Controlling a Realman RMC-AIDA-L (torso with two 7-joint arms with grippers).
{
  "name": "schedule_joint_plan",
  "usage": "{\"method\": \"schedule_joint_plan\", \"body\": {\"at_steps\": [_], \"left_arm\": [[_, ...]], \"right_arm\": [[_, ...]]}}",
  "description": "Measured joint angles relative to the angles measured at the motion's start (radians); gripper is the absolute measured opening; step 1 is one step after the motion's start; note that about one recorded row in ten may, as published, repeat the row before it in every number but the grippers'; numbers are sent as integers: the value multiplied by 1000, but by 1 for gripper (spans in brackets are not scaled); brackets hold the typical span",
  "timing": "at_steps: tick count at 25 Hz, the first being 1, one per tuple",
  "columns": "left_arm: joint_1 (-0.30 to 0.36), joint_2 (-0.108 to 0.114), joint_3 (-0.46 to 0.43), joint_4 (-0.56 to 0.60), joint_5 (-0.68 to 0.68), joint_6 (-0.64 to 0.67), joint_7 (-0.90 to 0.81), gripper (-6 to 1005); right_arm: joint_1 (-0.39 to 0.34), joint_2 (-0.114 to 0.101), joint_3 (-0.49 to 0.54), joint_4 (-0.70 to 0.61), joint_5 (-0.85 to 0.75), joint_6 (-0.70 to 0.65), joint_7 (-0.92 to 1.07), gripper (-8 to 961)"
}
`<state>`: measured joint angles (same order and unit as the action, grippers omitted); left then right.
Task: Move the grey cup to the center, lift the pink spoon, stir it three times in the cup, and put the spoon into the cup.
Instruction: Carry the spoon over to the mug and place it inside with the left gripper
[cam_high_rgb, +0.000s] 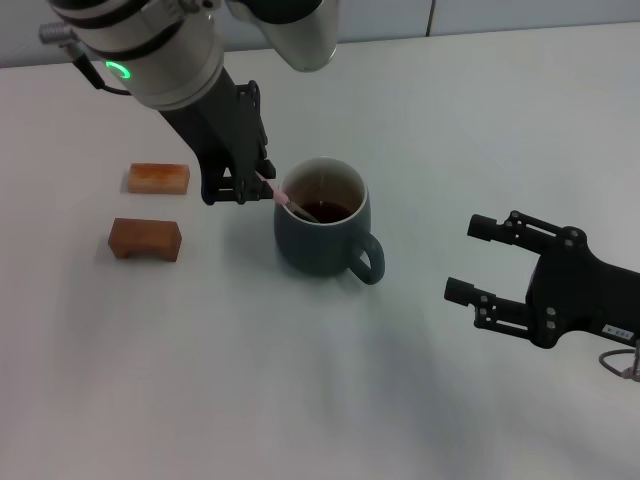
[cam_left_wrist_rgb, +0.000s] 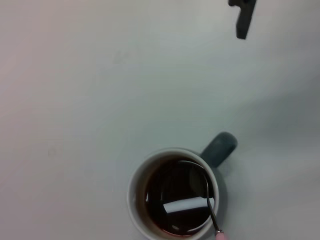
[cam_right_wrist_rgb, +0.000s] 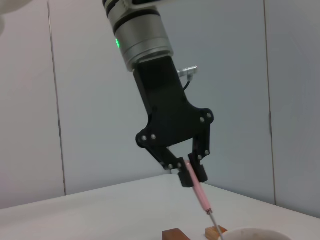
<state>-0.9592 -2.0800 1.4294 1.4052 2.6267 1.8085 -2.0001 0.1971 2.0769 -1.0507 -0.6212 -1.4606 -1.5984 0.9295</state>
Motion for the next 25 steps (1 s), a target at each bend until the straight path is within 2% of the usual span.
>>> {"method": "schedule_joint_plan", "body": {"at_steps": [7,25], "left_arm": [[34,6,-6,30,30,-14,7,131],[8,0,23,19,28,-45,-10,135]], "right_arm": [[10,0,-2,0,-10,0,0,755],[12,0,-1,0,-14,-1,5,754]]}}
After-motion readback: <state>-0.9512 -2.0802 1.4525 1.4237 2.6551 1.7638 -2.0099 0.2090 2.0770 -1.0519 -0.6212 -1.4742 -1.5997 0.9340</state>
